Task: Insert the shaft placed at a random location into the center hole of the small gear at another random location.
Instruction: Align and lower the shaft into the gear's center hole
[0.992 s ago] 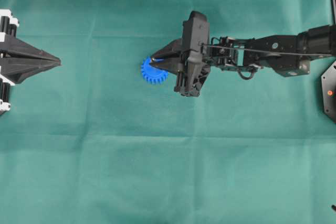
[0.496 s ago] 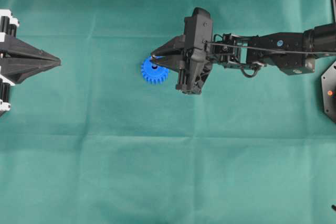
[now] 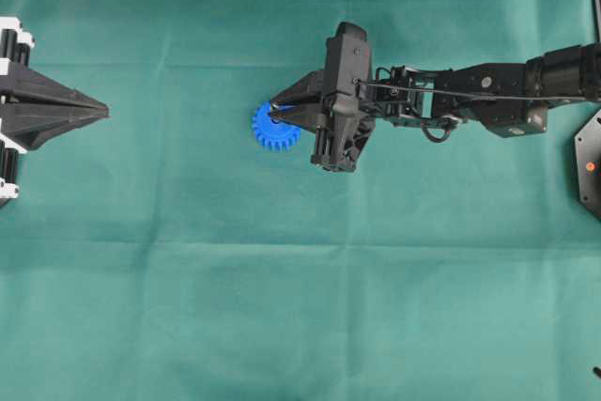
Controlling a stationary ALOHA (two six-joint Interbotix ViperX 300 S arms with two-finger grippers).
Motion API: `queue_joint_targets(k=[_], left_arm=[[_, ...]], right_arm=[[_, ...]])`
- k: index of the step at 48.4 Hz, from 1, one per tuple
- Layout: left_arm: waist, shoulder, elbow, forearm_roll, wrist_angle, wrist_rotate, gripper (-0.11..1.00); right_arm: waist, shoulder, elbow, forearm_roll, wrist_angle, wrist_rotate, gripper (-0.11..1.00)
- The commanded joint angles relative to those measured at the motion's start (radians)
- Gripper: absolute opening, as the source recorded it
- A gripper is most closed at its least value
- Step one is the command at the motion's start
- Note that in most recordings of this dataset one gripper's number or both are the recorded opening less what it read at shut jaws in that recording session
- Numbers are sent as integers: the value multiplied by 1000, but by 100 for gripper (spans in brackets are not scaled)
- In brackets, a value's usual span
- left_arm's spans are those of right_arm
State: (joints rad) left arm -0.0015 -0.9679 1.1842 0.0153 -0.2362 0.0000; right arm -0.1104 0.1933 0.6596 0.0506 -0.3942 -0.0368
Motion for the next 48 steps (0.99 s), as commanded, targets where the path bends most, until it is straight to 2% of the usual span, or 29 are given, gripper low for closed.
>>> queue_joint_targets(k=[1,48], left_arm=[[2,5,-28,3,-11,2,0],[2,5,-28,3,-11,2,0]], right_arm=[[0,-5,-25,5,-20,-8,13],[0,44,-28,6,-18,-2,13]])
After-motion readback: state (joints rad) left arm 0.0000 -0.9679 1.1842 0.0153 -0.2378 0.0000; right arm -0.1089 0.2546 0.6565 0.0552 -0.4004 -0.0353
